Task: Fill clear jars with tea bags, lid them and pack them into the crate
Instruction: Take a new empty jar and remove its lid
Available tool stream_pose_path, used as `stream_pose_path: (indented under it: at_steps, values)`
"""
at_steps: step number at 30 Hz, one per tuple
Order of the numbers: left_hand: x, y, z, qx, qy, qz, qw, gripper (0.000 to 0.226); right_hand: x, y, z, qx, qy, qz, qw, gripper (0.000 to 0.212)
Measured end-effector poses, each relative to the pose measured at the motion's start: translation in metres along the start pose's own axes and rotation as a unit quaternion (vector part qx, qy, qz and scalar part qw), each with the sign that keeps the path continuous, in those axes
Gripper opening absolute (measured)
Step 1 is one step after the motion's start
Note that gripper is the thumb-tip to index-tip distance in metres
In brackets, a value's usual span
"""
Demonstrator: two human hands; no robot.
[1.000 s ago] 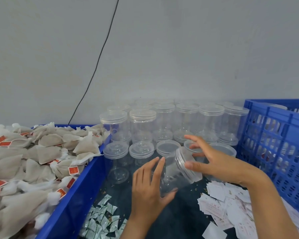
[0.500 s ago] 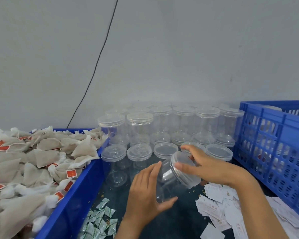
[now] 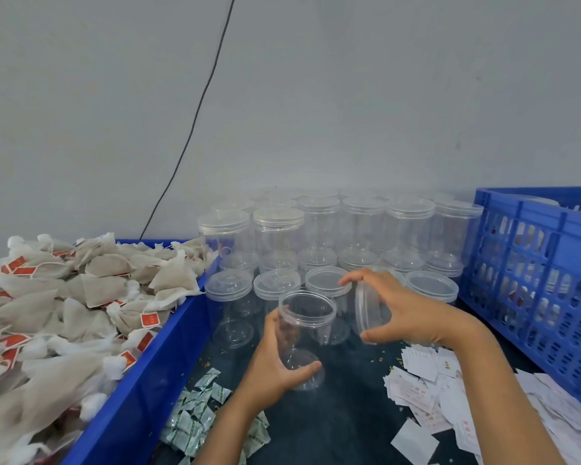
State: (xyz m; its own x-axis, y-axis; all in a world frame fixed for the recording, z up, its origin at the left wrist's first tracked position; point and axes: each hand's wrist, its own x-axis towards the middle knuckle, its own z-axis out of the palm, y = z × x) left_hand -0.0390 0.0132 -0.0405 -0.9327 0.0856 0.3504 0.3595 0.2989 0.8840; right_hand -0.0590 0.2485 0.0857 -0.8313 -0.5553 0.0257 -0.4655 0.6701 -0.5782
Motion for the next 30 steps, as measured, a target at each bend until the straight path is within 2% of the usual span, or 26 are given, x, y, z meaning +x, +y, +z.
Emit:
stream_pose_path:
  at_steps: [3,7,12,15,19,23,26,28,30]
  values:
    - [0.003,-0.003,-0.002,-0.048,-0.023,-0.041,0.998,0.092,0.013,0.013,0.015,-0.050,-0.056,0.063,0.995,0.057]
    - [0.004,-0.007,-0.005,-0.061,-0.038,-0.080,0.994,0.086,0.027,0.024,0.037,-0.037,-0.113,0.101,0.988,0.051]
    - [0.005,-0.008,-0.010,-0.061,-0.079,-0.090,0.991,0.092,0.033,0.033,0.043,-0.022,-0.124,0.119,0.985,0.047]
    - [0.005,-0.008,-0.016,-0.050,-0.113,-0.099,0.987,0.096,0.033,0.039,0.039,-0.058,-0.146,0.149,0.976,0.044]
    - [0.004,-0.004,-0.022,0.019,-0.152,-0.138,0.978,0.099,0.034,0.042,0.043,-0.120,-0.165,0.212,0.956,0.037]
    - [0.002,0.019,-0.033,0.145,-0.170,-0.180,0.958,0.092,0.034,0.031,0.045,-0.143,-0.174,0.220,0.949,0.033]
    - [-0.003,0.032,-0.042,0.212,-0.176,-0.206,0.939,0.079,0.034,0.022,0.045,-0.136,-0.119,0.210,0.961,0.029]
    - [-0.007,0.041,-0.044,0.273,-0.159,-0.229,0.921,0.078,0.036,0.017,0.041,-0.114,-0.048,0.177,0.976,0.021]
    - [-0.010,0.055,-0.046,0.373,-0.121,-0.240,0.888,0.075,0.038,0.008,0.038,-0.078,0.027,0.127,0.988,0.013]
